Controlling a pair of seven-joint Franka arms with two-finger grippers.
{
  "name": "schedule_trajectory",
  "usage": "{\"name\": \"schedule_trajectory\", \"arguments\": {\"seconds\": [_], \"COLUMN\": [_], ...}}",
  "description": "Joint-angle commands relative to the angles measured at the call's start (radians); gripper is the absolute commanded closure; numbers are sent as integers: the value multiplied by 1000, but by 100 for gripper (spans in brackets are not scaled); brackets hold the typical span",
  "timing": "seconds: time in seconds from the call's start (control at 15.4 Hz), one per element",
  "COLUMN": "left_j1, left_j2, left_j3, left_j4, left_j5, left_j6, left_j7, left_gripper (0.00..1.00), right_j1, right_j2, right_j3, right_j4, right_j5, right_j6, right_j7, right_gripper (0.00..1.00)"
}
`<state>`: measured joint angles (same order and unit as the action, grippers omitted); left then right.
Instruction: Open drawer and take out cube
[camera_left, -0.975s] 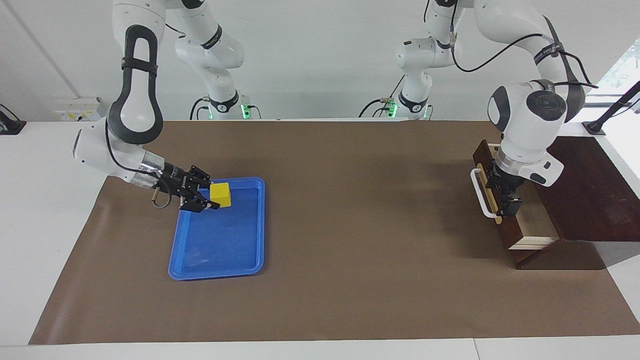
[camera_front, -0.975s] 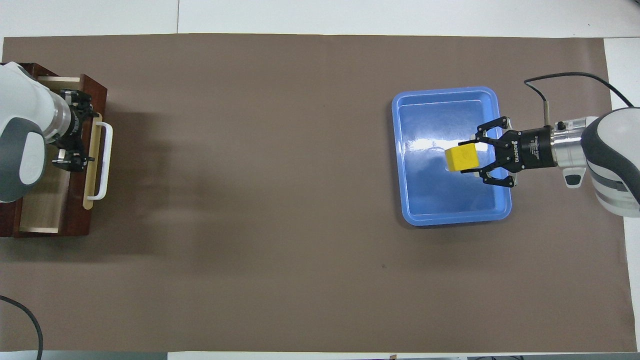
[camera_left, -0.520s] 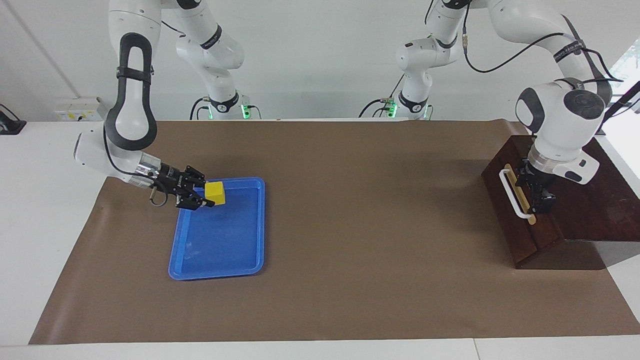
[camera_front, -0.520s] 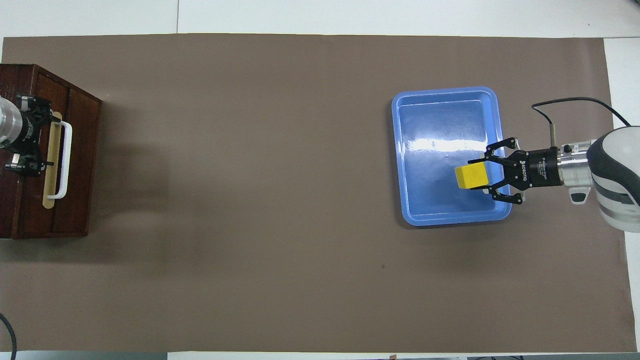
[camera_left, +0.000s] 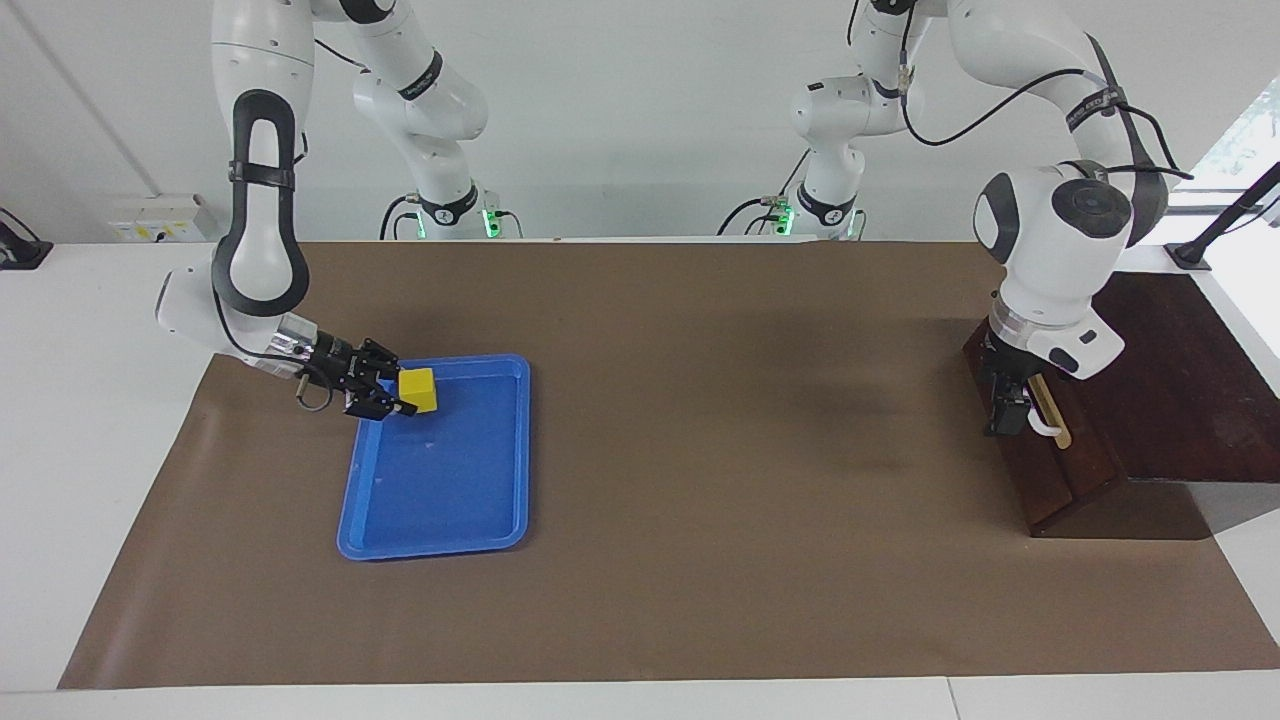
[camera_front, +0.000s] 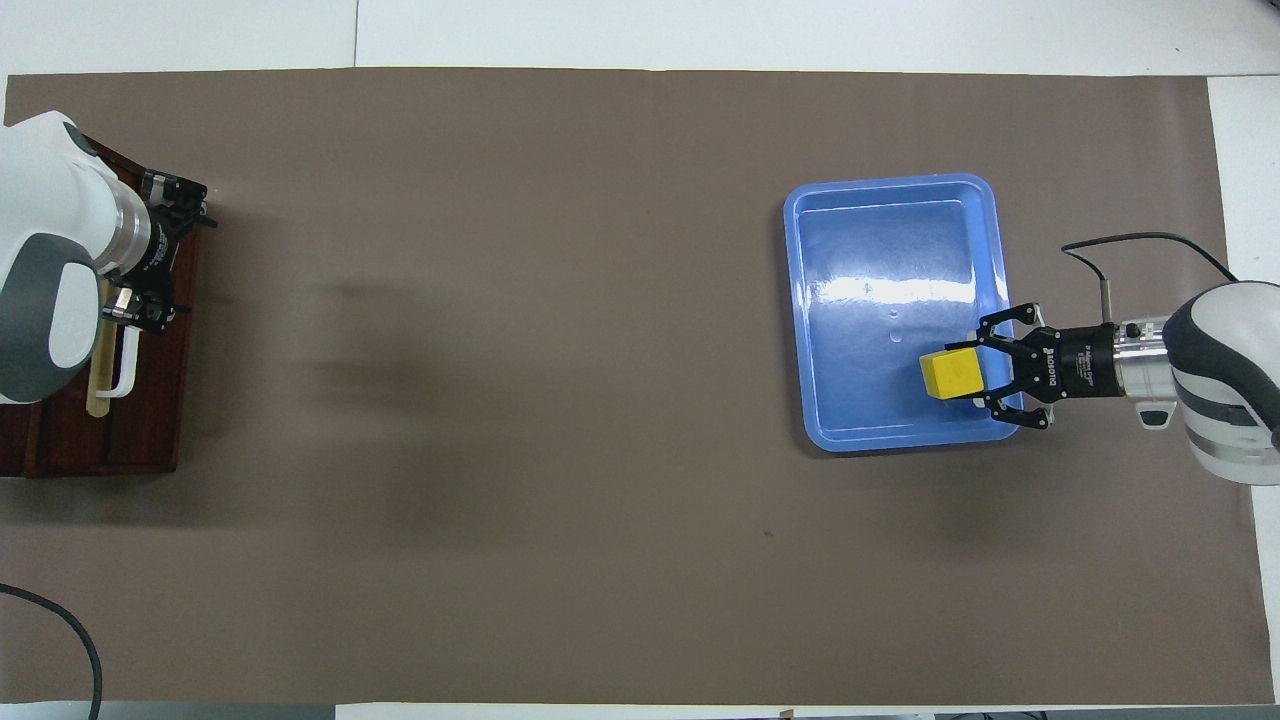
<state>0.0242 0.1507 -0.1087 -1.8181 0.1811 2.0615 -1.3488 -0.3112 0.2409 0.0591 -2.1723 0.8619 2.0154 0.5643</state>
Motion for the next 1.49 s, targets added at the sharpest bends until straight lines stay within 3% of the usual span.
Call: {"name": "schedule_trajectory", "arguments": {"seconds": [0.0, 0.32, 0.71, 0.78, 0.84, 0.91, 1.17, 1.43], "left_j1": [-3, -13, -3, -3, -4, -1, -4, -15], "left_j2": [-104, -137, -158, -166, -171, -163, -183, -215], "left_j3": [-2, -9, 1, 1, 1, -5, -5, -5], "left_j4": [37, 158, 152, 154, 155, 169, 192, 151], "left_j5": [-69, -104, -206, -209, -207, -206, -210, -210], "left_j6": [-177, -512, -586, -589, -592, -600, -607, -642], "left_j7": [222, 822, 1089, 1129, 1154, 1160, 1160, 1162], "left_gripper": [0, 0, 0, 0, 0, 0, 0, 0], "right_j1": [-12, -9, -6, -3, 1, 0, 1, 41], "right_j2": [8, 24, 32, 32, 32, 32, 28, 3], "right_j3": [11, 13, 13, 13, 13, 13, 13, 13], "right_j4": [-26, -29, -27, -27, -27, -27, -14, 48], "right_j5": [-10, 2, 42, 42, 43, 42, 42, 28], "right_j6": [32, 63, 68, 69, 74, 83, 72, 30], "right_j7": [-47, -37, 40, 45, 46, 46, 77, 192], "right_gripper": [100, 100, 100, 79, 35, 0, 0, 0]}}
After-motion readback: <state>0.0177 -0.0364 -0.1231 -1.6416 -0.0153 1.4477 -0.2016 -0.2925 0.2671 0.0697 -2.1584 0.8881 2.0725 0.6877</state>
